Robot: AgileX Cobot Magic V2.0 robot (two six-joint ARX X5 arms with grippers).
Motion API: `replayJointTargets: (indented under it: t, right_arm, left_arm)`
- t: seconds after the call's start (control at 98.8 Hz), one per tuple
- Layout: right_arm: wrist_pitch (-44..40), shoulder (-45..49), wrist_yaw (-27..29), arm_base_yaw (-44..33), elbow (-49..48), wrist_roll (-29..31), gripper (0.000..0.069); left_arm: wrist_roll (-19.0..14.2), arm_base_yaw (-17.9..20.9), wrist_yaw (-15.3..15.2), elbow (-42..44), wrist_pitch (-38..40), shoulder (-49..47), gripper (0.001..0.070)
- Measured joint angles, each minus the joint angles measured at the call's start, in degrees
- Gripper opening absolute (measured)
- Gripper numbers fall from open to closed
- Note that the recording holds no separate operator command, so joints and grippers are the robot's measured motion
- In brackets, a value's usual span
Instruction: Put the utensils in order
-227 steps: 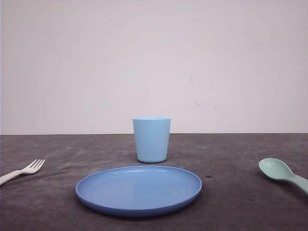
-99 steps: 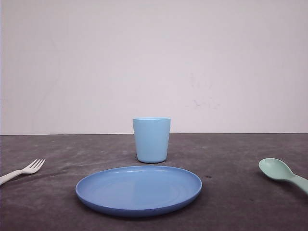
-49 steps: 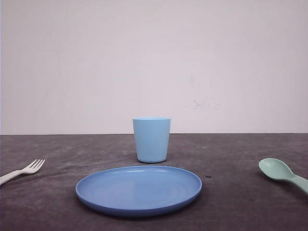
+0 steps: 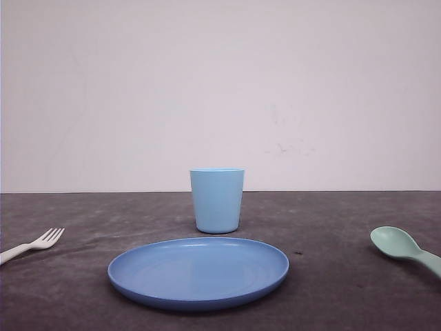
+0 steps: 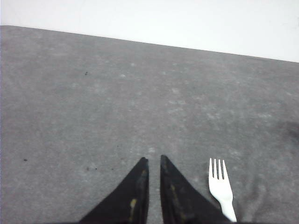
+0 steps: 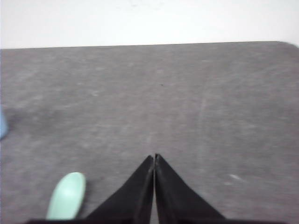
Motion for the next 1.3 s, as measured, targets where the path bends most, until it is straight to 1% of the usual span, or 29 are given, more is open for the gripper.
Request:
replayJointTargets:
  t: [0.081,0.172,0.243,0.283,0.344,0.455,0.486,0.557,0.627,0.688,0.81,0.86,0.961,1.062,1.164,1.295]
  right_arm:
    - [0.77,0.00,-3.21,0.00,0.00,1.42,0.0004]
    - [2.38,0.00,-5.88,0.00,0.15,4.63,0.0004]
    - [2.12,0.04,-6.27,0.02,1.60,7.61,0.0004]
    - [1.88,0.09,-7.02,0.00,3.39,9.51,0.0004]
    - [1.81,0.22,-8.17,0.00,6.75,11.76,0.0004]
    - [-0.11,1.38,-9.22,0.00,14.88,15.04,0.0004]
    - [-1.51,2.14,-9.20,0.00,17.31,15.56,0.0004]
    - [-5.64,4.59,-9.20,0.00,22.91,15.69,0.0004]
    - [-10.45,7.50,-9.16,0.00,28.11,14.93,0.0004]
    - [-14.67,10.27,-9.14,0.00,32.17,13.51,0.0004]
    - [-21.33,16.92,-8.94,0.00,38.71,9.94,0.0004]
    - [-22.82,19.67,-8.94,0.00,40.26,8.48,0.0004]
    - [-24.04,25.35,-8.66,0.00,41.22,5.86,0.0004]
    - [-25.64,31.30,-6.38,0.00,41.22,3.63,0.0004]
    - [-27.06,37.35,-3.80,0.09,41.22,1.79,0.0004]
    - [-28.28,43.69,-0.17,0.81,41.20,-0.11,0.0004]
  left_arm:
    - [-0.81,0.00,0.04,0.00,0.46,0.00,0.0019]
    - [-4.20,0.00,0.09,0.02,4.22,0.00,0.0019]
    - [-6.84,0.00,0.81,0.11,7.96,0.00,0.0019]
    - [-8.57,0.00,2.21,0.70,9.07,0.00,0.0019]
    - [-10.71,0.00,5.05,2.78,8.81,0.11,0.0019]
    - [-14.05,0.00,10.19,9.97,6.54,0.92,0.0019]
    - [-14.58,-0.02,10.78,12.37,5.33,1.40,0.0019]
    - [-14.93,0.00,10.88,18.43,0.52,3.32,0.0019]
    - [-14.38,0.00,10.91,24.24,-5.38,6.25,0.0019]
    - [-12.90,0.00,10.97,28.87,-10.86,9.31,0.0019]
    - [-8.31,0.00,10.95,37.16,-20.22,16.66,0.0019]
    - [-6.38,0.00,10.45,39.54,-22.60,19.58,0.0019]
    - [-2.80,0.00,10.10,41.22,-24.00,25.11,0.0019]
    - [-0.42,0.00,9.92,41.20,-24.90,30.53,0.0019]
    - [0.87,0.00,8.72,41.20,-24.92,35.65,0.0019]
    - [2.14,0.00,8.39,41.20,-24.96,39.93,0.0019]
